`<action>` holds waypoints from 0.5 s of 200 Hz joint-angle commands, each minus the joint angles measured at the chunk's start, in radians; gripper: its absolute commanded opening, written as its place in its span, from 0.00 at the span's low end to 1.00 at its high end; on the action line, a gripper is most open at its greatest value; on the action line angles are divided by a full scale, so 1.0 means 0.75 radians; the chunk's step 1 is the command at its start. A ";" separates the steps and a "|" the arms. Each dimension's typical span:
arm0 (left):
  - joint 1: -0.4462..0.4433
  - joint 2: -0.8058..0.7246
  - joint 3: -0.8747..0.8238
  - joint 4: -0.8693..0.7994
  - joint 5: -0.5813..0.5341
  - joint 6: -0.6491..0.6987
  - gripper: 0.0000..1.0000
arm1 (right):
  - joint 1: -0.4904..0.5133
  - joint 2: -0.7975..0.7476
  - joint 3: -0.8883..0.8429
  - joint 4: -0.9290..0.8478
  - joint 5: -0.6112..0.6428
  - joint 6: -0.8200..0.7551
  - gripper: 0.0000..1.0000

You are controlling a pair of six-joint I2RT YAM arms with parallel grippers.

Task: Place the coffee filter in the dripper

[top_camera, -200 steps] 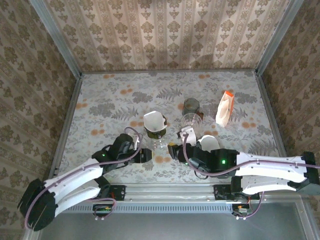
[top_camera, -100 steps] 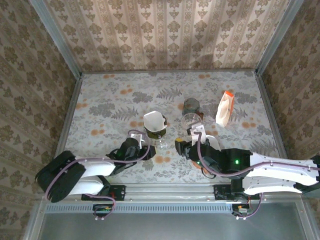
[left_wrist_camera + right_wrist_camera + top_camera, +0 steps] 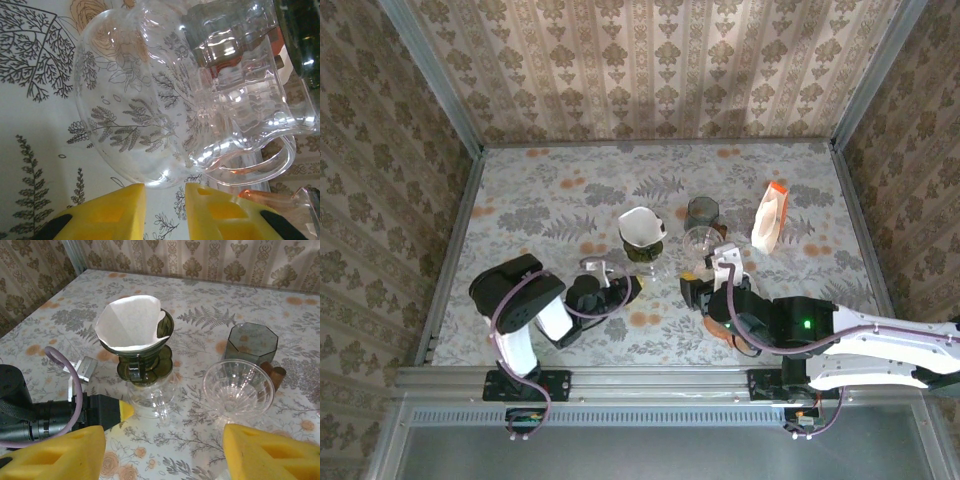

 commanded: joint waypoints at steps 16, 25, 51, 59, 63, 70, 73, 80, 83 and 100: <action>0.018 0.082 0.071 -0.089 0.019 -0.028 0.29 | -0.007 -0.049 0.013 -0.055 0.088 -0.001 0.65; 0.023 0.112 0.092 -0.086 0.027 -0.042 0.29 | -0.011 -0.049 0.011 -0.057 0.088 -0.001 0.65; 0.051 0.151 0.144 -0.086 0.037 -0.046 0.28 | -0.028 -0.046 0.009 -0.073 0.072 0.014 0.65; 0.063 0.151 0.156 -0.086 0.037 -0.043 0.28 | -0.034 -0.049 0.005 -0.078 0.067 0.019 0.65; 0.070 0.151 0.161 -0.087 0.036 -0.042 0.28 | -0.037 -0.050 0.005 -0.083 0.066 0.025 0.65; 0.081 0.151 0.171 -0.088 0.038 -0.040 0.28 | -0.042 -0.053 0.003 -0.086 0.067 0.029 0.65; 0.087 0.151 0.177 -0.088 0.042 -0.039 0.28 | -0.044 -0.056 0.000 -0.086 0.065 0.030 0.65; 0.101 0.153 0.187 -0.089 0.045 -0.038 0.28 | -0.046 -0.062 -0.005 -0.086 0.066 0.033 0.65; 0.104 0.155 0.193 -0.088 0.047 -0.038 0.28 | -0.048 -0.064 -0.006 -0.087 0.066 0.034 0.65; 0.131 0.176 0.226 -0.090 0.062 -0.041 0.28 | -0.056 -0.074 -0.013 -0.093 0.067 0.038 0.65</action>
